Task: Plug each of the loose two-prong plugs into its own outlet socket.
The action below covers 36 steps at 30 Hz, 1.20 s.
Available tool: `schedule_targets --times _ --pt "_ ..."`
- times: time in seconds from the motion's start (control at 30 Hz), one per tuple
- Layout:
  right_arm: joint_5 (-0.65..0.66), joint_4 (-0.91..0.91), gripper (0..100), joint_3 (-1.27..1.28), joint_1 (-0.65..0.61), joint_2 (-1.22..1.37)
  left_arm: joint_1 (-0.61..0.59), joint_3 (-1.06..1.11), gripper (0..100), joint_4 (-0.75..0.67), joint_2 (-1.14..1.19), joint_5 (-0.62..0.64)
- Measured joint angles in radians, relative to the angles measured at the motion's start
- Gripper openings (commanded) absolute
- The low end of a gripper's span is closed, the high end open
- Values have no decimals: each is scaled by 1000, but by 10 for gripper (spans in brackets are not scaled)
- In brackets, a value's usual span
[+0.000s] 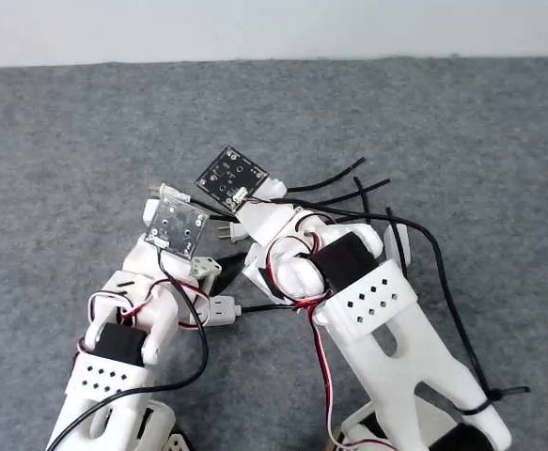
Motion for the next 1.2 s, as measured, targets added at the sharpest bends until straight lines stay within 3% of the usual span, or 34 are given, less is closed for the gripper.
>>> schedule_targets --times 0.27,0.53,0.87,1.2 --pt "0 0 8 -2 -2 0 -21 3 351 -17 0 -5" --pt "0 -21 8 -2 -34 18 -210 3 351 -72 2 43" --pt "60 80 8 -118 -48 264 -422 -89 351 -60 2 101" --pt "101 207 8 -229 -118 390 -465 -124 351 -34 2 107"
